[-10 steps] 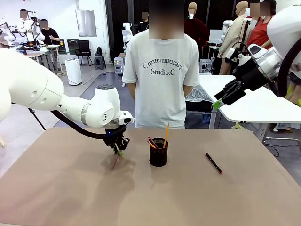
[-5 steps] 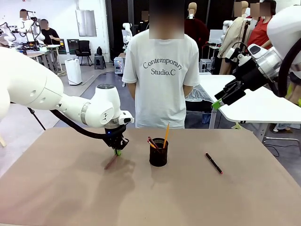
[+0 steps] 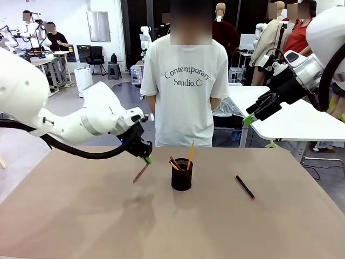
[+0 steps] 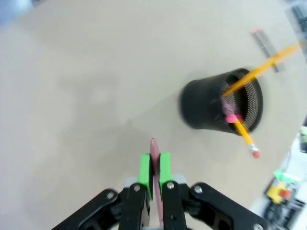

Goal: Place the pens into the pen holder.
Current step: Pick up a writing instrument from the table and place it into the Pen holder.

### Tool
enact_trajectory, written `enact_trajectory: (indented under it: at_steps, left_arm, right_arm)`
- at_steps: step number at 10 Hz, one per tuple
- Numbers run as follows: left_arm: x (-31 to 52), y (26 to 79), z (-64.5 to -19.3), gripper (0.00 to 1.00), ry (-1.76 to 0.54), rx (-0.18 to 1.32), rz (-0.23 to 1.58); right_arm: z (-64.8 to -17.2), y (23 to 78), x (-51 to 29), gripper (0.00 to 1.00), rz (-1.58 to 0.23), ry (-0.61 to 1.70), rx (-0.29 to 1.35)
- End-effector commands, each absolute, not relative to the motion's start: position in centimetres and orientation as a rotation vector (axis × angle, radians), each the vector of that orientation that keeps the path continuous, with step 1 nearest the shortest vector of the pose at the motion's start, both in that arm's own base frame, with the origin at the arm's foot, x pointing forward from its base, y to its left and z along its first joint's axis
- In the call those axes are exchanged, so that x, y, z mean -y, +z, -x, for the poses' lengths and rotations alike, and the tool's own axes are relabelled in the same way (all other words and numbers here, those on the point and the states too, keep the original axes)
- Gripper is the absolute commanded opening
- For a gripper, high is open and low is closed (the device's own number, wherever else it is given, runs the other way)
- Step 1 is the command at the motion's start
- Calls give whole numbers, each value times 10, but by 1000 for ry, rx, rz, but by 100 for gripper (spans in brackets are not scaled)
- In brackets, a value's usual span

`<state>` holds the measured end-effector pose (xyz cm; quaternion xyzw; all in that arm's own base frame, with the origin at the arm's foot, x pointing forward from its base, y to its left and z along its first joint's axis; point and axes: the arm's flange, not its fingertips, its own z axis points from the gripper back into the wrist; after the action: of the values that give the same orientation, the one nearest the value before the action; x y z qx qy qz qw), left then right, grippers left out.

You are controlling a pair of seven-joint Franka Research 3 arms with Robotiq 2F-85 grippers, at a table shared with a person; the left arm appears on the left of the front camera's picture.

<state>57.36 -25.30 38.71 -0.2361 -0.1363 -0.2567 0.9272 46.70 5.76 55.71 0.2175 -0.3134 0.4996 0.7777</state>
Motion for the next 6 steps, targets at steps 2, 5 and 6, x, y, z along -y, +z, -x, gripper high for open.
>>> enact_trajectory:
  at_steps: [2, 5, 6]
  left_arm:
    - [215, 417, -533, 0, -731, 466, 675]
    - [203, 436, -510, 0, -1037, 793, 798]
    - [198, 439, -503, 0, -1144, 880, 823]
  right_arm:
    - [-467, 558, -58, 100, -477, 1080, 680]
    - [-467, 558, -58, 100, -477, 1080, 680]
    - [-467, 558, -58, 100, -477, 1080, 680]
